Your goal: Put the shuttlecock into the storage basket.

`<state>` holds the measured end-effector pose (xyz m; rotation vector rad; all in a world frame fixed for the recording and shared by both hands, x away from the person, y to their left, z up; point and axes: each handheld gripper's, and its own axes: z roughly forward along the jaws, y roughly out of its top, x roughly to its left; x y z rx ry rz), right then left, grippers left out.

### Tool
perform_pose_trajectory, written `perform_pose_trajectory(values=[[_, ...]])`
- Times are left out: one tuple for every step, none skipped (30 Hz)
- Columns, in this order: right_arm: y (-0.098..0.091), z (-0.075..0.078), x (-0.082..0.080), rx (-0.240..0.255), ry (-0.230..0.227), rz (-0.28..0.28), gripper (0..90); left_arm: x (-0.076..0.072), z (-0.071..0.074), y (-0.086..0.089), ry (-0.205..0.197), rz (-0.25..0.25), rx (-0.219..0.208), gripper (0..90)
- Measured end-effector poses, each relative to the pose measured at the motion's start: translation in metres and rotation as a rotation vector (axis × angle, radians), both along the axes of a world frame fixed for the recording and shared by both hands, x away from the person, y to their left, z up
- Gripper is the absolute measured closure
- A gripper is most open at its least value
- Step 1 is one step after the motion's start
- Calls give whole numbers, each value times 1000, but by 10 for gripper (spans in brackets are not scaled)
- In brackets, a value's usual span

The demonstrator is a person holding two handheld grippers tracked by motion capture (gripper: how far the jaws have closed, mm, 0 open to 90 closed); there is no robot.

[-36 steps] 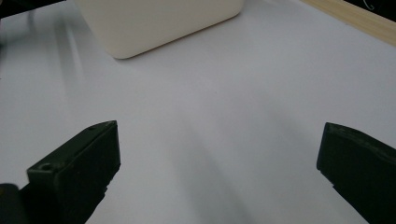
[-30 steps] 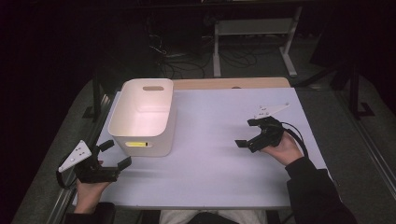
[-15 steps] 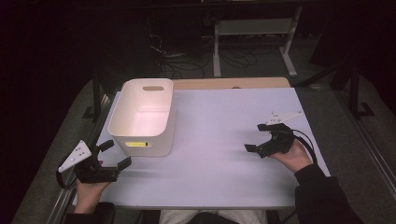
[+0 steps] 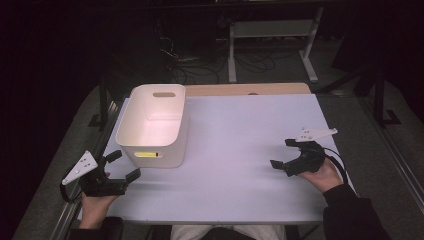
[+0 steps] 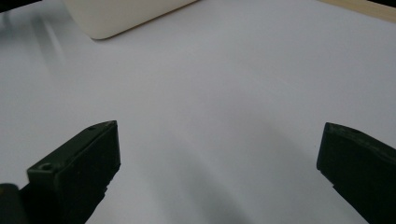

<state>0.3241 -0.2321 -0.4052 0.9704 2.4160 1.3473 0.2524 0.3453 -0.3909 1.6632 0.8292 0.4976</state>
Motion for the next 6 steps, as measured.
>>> perform_pose_trajectory(values=[[-1, 0, -1, 3, -6, -5, 0, 0, 0, 0, 0, 0, 0, 0], [-3, -1, -2, 9, -5, -9, 0, 0, 0, 0, -1, 0, 0, 0], [-4, -2, -3, 12, -8, -11, 0, 0, 0, 0, -1, 0, 0, 0], [-5, -2, -4, 14, -8, -15, 0, 0, 0, 0, -1, 0, 0, 0], [-6, -3, -6, 15, -6, -18, 0, 0, 0, 0, 0, 0, 1, 0], [-8, -4, -7, 13, -7, -21, 0, 0, 0, 0, 0, 0, -1, 0]])
